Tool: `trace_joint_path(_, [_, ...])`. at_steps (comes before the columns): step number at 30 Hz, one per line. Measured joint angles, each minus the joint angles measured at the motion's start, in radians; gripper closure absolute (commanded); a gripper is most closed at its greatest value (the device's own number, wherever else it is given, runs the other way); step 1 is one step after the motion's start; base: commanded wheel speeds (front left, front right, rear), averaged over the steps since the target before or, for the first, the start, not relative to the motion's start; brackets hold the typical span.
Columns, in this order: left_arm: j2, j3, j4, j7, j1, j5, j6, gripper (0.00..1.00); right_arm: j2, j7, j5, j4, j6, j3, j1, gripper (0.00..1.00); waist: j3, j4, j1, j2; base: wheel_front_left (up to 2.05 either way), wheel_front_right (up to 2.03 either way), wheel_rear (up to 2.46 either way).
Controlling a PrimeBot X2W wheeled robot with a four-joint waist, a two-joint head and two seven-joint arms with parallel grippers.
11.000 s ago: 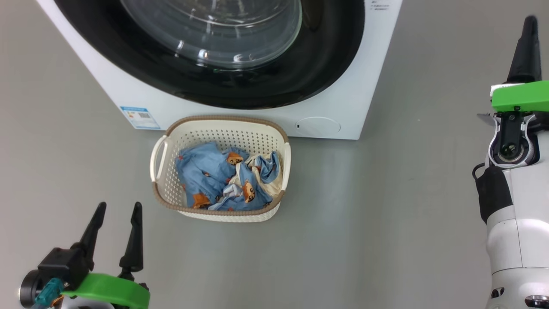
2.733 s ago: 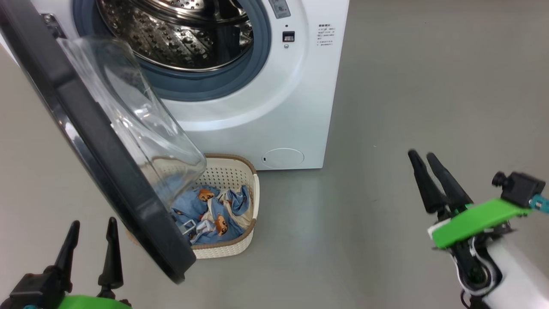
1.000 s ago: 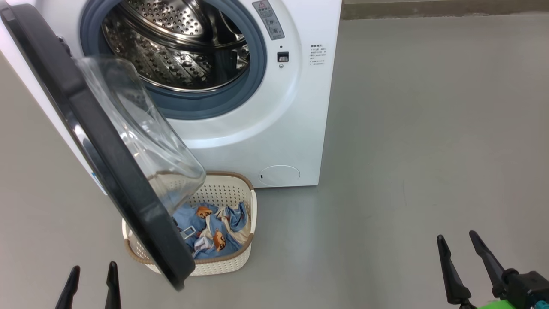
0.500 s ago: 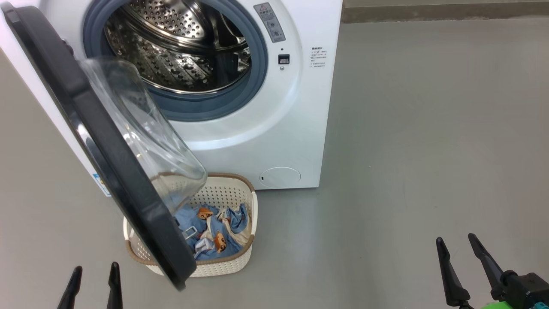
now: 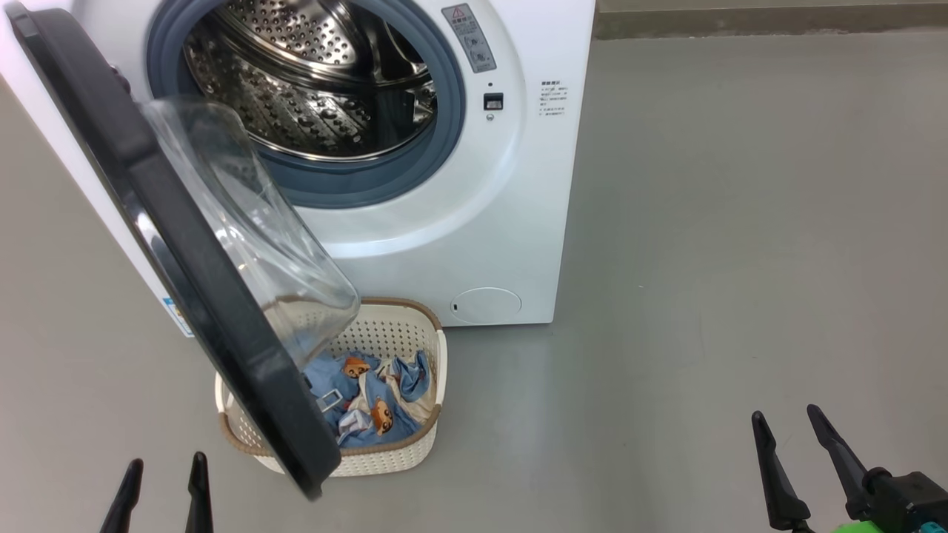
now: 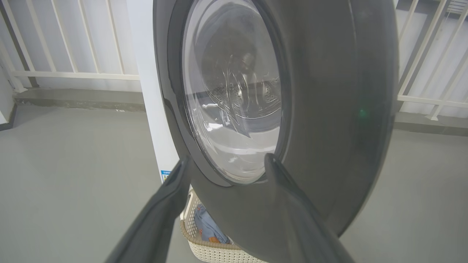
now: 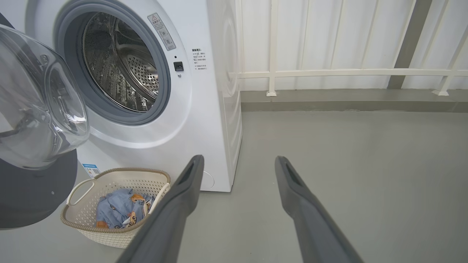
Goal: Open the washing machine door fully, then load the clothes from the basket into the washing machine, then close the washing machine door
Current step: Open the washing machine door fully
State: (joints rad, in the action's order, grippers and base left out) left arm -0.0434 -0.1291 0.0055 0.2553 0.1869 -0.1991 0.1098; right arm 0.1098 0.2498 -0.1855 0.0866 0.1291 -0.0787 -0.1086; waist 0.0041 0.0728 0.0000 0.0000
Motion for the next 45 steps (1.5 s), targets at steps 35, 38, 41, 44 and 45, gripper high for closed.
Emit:
trace_joint_path(35, [0.004,0.089,-0.454,0.002,-0.298,0.007,0.016,1.00,-0.012,0.000,-0.002,0.033,0.000,0.004,0.007,0.00,-0.004,-0.012,0.0000,0.0000,0.00,0.00,0.00])
trace_joint_path(38, [-0.010,0.212,-0.456,0.002,-0.314,0.004,0.018,1.00,-0.013,0.000,-0.002,0.036,0.000,0.007,0.008,0.00,-0.003,-0.013,0.0000,0.0000,0.00,0.00,0.00])
trace_joint_path(41, [-0.019,0.326,-0.436,0.002,-0.317,-0.003,0.018,1.00,-0.014,0.000,-0.002,0.038,0.000,0.011,0.010,0.00,-0.002,-0.015,0.0000,0.0000,0.00,0.00,0.00])
trace_joint_path(44, [-0.028,0.427,-0.385,0.002,-0.314,-0.020,0.018,1.00,-0.014,0.000,-0.002,0.038,0.000,0.015,0.012,0.00,-0.001,-0.015,0.0000,0.0000,0.00,0.00,0.00])
trace_joint_path(45, [-0.032,0.455,-0.367,0.001,-0.311,-0.020,0.018,1.00,-0.014,0.000,-0.002,0.038,0.000,0.016,0.012,0.00,-0.001,-0.014,0.0000,0.0000,0.00,0.00,0.00])
